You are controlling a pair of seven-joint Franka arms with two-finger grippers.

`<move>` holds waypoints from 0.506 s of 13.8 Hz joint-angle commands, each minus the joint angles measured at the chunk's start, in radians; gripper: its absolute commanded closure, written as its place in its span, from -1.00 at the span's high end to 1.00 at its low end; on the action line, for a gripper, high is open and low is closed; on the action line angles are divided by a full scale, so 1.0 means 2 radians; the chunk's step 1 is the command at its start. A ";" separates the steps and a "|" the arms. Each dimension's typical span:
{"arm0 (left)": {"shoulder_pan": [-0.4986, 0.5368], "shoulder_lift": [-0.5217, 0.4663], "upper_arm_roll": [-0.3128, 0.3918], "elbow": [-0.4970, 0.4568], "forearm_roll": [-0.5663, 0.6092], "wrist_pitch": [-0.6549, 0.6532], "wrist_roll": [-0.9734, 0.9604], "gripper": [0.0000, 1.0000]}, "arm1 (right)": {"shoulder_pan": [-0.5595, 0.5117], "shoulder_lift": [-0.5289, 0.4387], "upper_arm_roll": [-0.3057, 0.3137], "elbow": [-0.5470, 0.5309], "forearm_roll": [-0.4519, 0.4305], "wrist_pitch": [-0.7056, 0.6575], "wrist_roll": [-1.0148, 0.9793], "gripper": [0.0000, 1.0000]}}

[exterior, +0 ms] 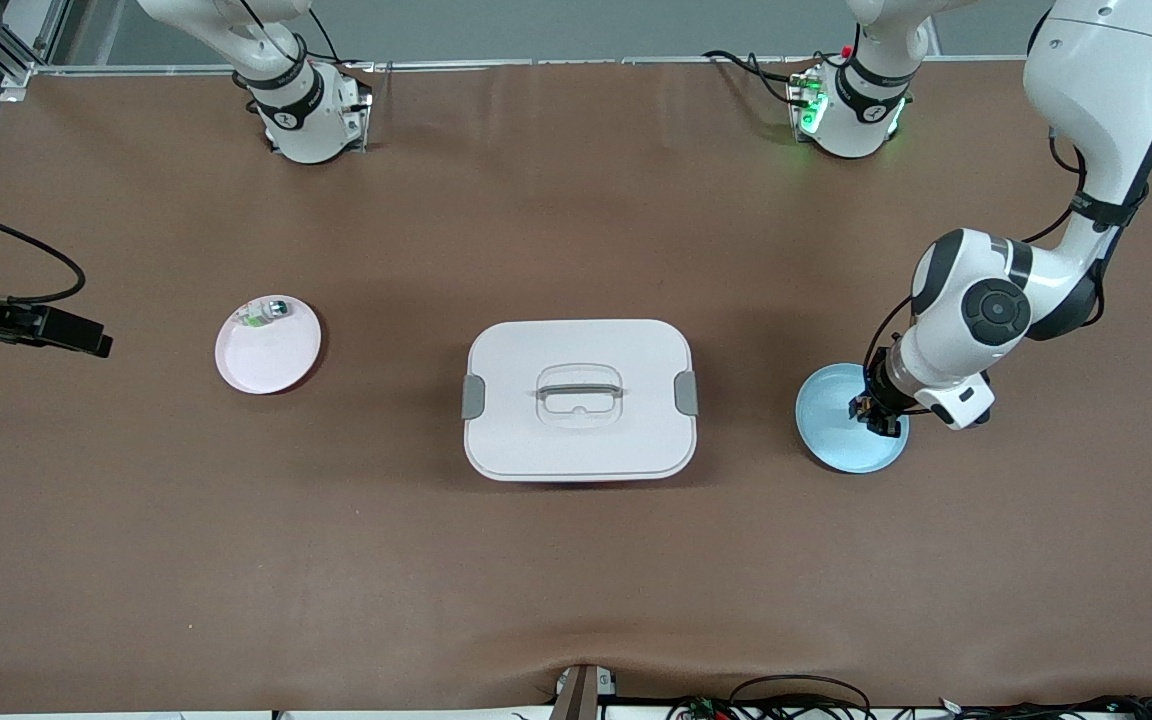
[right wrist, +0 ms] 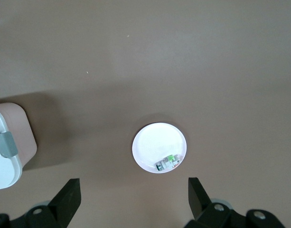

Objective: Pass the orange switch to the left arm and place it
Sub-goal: 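Lower the switch onto the blue plate with the left gripper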

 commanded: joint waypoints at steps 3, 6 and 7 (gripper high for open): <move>0.008 0.006 -0.005 -0.018 0.011 0.016 -0.007 -0.98 | -0.007 -0.108 0.004 -0.176 -0.002 0.110 0.007 1.00; 0.008 0.013 -0.005 -0.025 0.011 0.034 -0.007 -0.96 | -0.011 -0.178 0.004 -0.293 0.000 0.180 0.007 1.00; 0.008 0.014 -0.005 -0.025 0.011 0.036 -0.007 -0.96 | -0.017 -0.179 0.004 -0.294 0.004 0.178 0.008 1.00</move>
